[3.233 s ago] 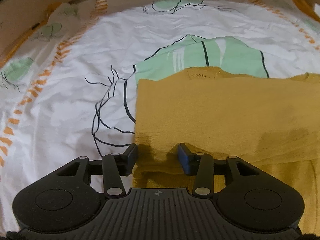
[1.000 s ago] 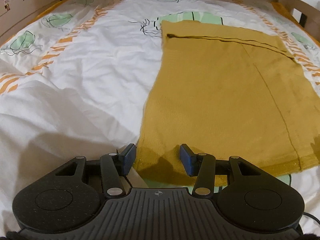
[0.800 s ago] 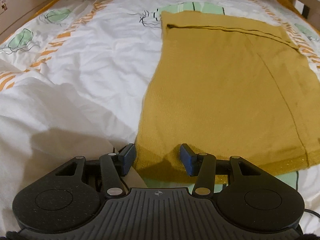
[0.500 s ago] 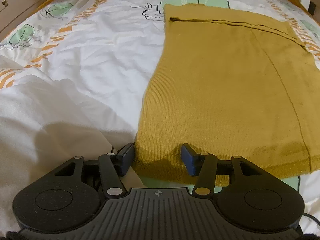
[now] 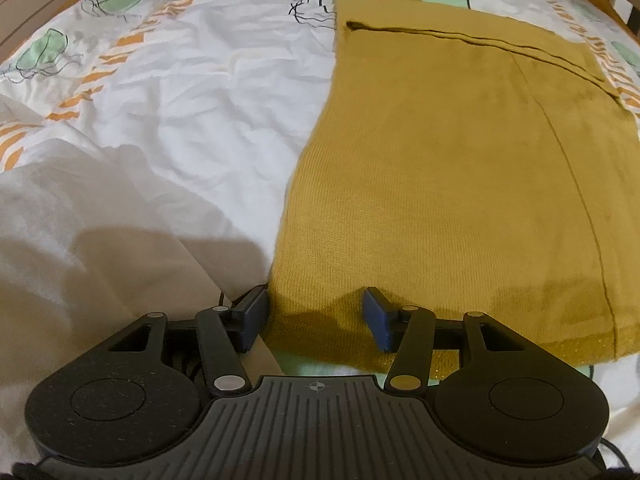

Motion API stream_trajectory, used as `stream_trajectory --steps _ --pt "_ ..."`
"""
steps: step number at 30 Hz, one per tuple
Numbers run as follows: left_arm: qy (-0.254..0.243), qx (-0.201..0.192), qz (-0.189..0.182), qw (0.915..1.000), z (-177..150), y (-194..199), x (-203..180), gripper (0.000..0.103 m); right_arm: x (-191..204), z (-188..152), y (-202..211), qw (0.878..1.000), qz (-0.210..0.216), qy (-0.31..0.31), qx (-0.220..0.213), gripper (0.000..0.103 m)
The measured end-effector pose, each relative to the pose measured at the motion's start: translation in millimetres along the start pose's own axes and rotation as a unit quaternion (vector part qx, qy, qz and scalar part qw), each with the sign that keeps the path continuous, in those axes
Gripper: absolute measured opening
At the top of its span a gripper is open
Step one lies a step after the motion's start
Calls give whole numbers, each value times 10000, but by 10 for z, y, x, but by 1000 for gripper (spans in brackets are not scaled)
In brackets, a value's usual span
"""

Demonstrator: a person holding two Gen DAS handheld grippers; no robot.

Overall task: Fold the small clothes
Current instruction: 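Move both open grippers over the sweater hem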

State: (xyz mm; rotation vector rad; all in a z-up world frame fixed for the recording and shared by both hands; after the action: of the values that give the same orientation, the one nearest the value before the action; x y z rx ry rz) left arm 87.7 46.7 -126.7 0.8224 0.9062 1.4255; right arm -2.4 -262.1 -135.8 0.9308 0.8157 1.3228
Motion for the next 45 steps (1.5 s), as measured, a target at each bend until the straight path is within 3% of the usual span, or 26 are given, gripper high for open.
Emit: stream_trajectory --steps 8,15,22,31,34,39,45 --pt "29 230 -147 9996 51 -36 19 51 -64 42 -7 9995 286 -128 101 103" --pt "507 474 -848 9940 211 2 198 50 -247 91 13 9926 1069 -503 274 103" --pt "840 548 -1143 9884 327 32 333 46 -315 95 17 9861 1445 -767 307 103" --pt "274 1033 -1098 9882 316 -185 286 46 -454 149 -5 9724 1990 -1176 318 103" --pt "68 1017 -1105 9886 314 -226 223 46 -527 154 -5 9631 2269 -1439 167 103" --pt "152 1019 -1339 9856 357 -295 203 47 -599 176 -24 9517 2538 -1727 15 102" --pt "16 869 -1478 9852 350 -279 198 46 -584 195 -31 9530 2538 -1653 -3 102"
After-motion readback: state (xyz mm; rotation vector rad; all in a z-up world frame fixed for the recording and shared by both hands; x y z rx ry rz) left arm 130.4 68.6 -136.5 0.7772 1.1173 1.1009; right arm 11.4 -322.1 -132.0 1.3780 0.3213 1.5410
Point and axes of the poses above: each gripper's, at about its wrist camera, not at the fingertips, and y roughly against the way its jaws point, x to its left, z to its top, the point moved 6 cm from there along -y, roughly the way its jaws point, and after that the axes turned 14 degrees about y, right-handed, at the moved point
